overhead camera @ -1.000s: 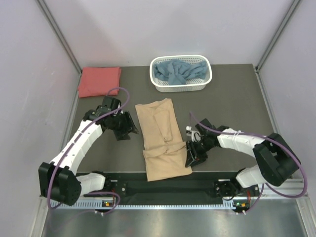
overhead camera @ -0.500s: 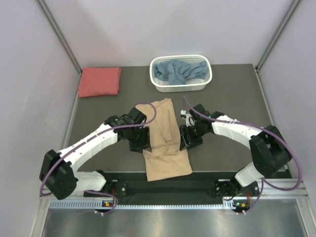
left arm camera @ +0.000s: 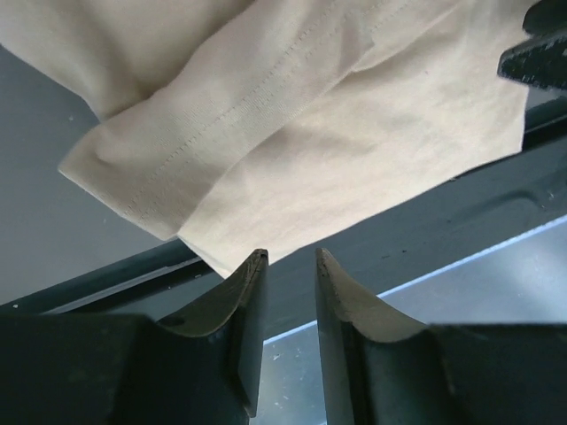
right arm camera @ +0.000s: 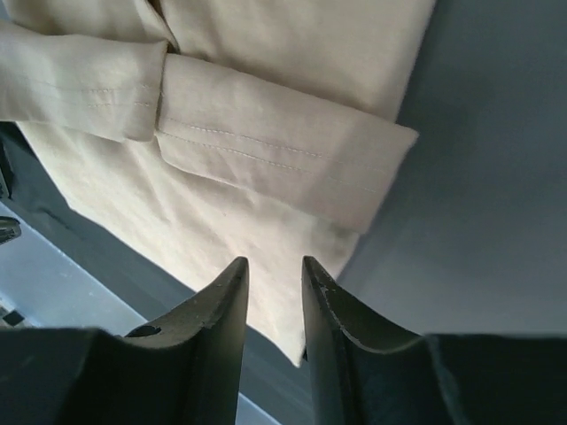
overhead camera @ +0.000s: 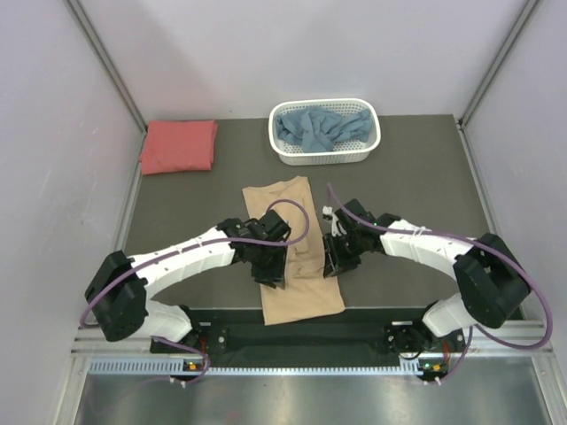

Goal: Fold and stack the t-shirts
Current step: Fold the tshirt

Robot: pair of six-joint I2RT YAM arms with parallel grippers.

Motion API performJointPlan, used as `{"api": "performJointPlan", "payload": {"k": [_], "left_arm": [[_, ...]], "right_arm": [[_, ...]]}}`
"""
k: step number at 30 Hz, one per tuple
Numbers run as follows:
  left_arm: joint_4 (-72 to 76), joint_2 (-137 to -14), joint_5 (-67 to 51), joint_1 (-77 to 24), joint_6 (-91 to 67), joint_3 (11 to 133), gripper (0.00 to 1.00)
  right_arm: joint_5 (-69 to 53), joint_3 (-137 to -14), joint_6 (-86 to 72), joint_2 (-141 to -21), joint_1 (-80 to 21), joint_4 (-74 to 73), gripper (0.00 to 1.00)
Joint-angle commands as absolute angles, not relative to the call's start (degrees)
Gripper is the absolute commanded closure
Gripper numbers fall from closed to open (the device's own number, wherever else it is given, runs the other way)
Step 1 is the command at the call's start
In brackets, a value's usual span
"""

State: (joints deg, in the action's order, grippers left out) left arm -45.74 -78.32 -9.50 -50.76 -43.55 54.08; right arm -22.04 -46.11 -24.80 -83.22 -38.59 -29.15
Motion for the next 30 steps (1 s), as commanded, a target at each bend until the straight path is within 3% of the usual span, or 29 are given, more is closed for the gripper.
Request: {"api": "performJointPlan", "payload": {"k": [1, 6, 18, 30], "left_arm": [[-43.68, -78.23, -6.69, -51.15, -44.47, 54.58, 0.67], [-46.66, -73.84, -1.68, -51.06, -46.67, 55.37, 0.67], [-56.95, -53.90, 19.06, -50.71, -55.10, 57.04, 0.66], [-61.96, -50.62, 22.85, -50.62, -53.44, 60.38, 0.66]], "right_arm": [[-16.01, -45.70, -29.96, -81.74, -42.36, -24.09, 0.70], [-6.17, -49.03, -35.23, -83.76, -47.19, -25.49, 0.69], [3.07, -57.12, -39.28, -90.17, -55.81, -29.00, 0.66], [6.32, -62.66, -42.89, -95.98, -60.82, -32.34, 0.66]]}}
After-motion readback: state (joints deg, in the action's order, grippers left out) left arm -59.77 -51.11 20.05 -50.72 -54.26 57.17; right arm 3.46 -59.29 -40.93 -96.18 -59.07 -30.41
